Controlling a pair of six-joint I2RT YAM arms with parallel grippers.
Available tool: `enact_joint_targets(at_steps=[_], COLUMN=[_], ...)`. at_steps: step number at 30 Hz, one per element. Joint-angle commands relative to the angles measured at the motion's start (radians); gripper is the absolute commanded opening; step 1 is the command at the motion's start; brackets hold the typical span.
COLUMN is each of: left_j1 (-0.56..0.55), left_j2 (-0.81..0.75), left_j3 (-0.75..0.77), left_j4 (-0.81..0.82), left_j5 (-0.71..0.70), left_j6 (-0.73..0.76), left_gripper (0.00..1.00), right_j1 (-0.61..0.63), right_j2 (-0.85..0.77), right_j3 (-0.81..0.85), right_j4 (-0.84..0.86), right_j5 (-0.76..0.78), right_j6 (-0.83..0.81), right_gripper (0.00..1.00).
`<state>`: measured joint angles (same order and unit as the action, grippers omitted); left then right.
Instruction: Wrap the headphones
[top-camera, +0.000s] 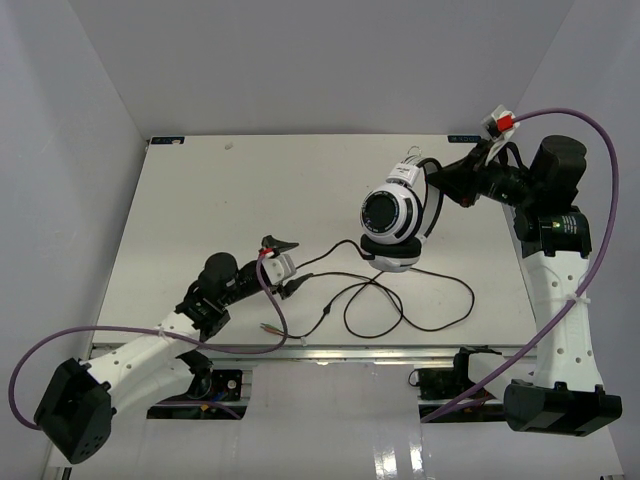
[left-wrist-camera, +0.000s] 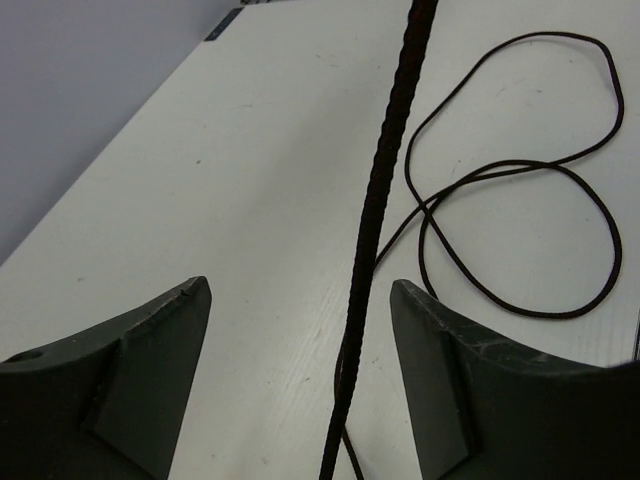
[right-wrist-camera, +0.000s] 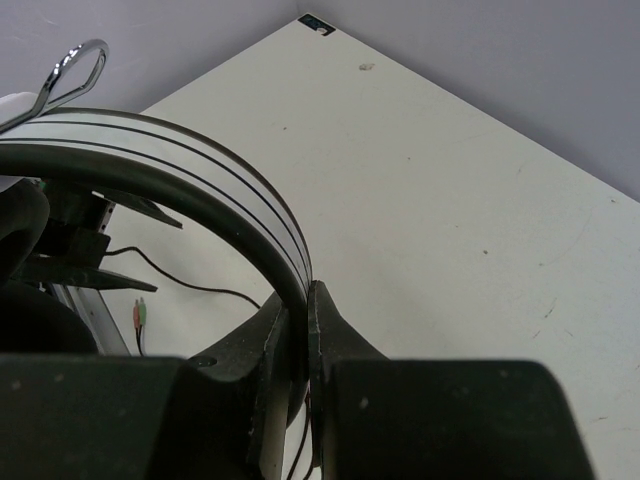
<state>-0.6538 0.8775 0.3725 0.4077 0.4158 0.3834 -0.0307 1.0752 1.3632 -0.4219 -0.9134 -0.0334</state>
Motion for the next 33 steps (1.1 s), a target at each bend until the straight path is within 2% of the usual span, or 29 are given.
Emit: enact_joint_targets(at_steps=[1, 3, 5, 6, 8, 9, 14, 18, 23, 25, 27, 31, 33], left_j1=[0.002, 0.002, 0.002, 0.002, 0.002, 0.002, 0.003, 0.002, 0.002, 0.002, 0.002, -0.001, -0.013], left_j2=[0.078, 0.104, 0.126, 0.127, 0.12, 0.114, 0.056, 0.045, 0.118, 0.142, 0.181, 0.232, 0.254], left_j3=[0.046, 0.049, 0.056, 0.058, 0.082, 0.094, 0.185, 0.256, 0.352, 0.413, 0.473, 0.604, 0.651], left_j4=[0.017, 0.029, 0.038, 0.036, 0.019, 0.006, -0.12, -0.263, -0.404, -0.48, -0.533, -0.612, -0.629], left_j5=[-0.022, -0.031, -0.043, -0.05, -0.054, -0.054, -0.034, -0.021, -0.065, -0.089, -0.084, -0.003, 0.056], left_j6=[0.012, 0.006, -0.014, -0.022, -0.051, -0.064, -0.12, -0.152, -0.241, -0.291, -0.334, -0.448, -0.484], left_gripper=[0.7, 0.53, 0.29, 0.23, 0.04, 0.01, 0.0, 0.0, 0.0, 0.0, 0.0, 0.0, 0.0], right_j1=[-0.003, -0.003, -0.003, -0.003, -0.003, -0.003, 0.015, 0.085, 0.199, 0.273, 0.333, 0.368, 0.381], right_j2=[-0.014, -0.015, -0.015, -0.017, -0.027, -0.032, -0.05, -0.049, -0.022, -0.014, -0.012, 0.02, 0.039], right_j3=[0.052, 0.057, 0.063, 0.062, 0.049, 0.033, -0.041, -0.096, -0.117, -0.129, -0.154, -0.181, -0.191], right_j4=[-0.006, -0.006, -0.006, -0.006, -0.004, -0.002, 0.038, 0.095, 0.121, 0.123, 0.159, 0.214, 0.248], right_j5=[-0.039, -0.038, -0.028, -0.006, 0.071, 0.111, 0.427, 0.575, 0.721, 0.852, 1.072, 1.313, 1.379], right_j6=[0.044, 0.05, 0.056, 0.058, 0.059, 0.057, 0.054, 0.086, 0.098, 0.04, -0.017, 0.019, 0.026], right_gripper=[0.08, 0.08, 0.08, 0.08, 0.08, 0.08, 0.08, 0.08, 0.08, 0.08, 0.08, 0.08, 0.08])
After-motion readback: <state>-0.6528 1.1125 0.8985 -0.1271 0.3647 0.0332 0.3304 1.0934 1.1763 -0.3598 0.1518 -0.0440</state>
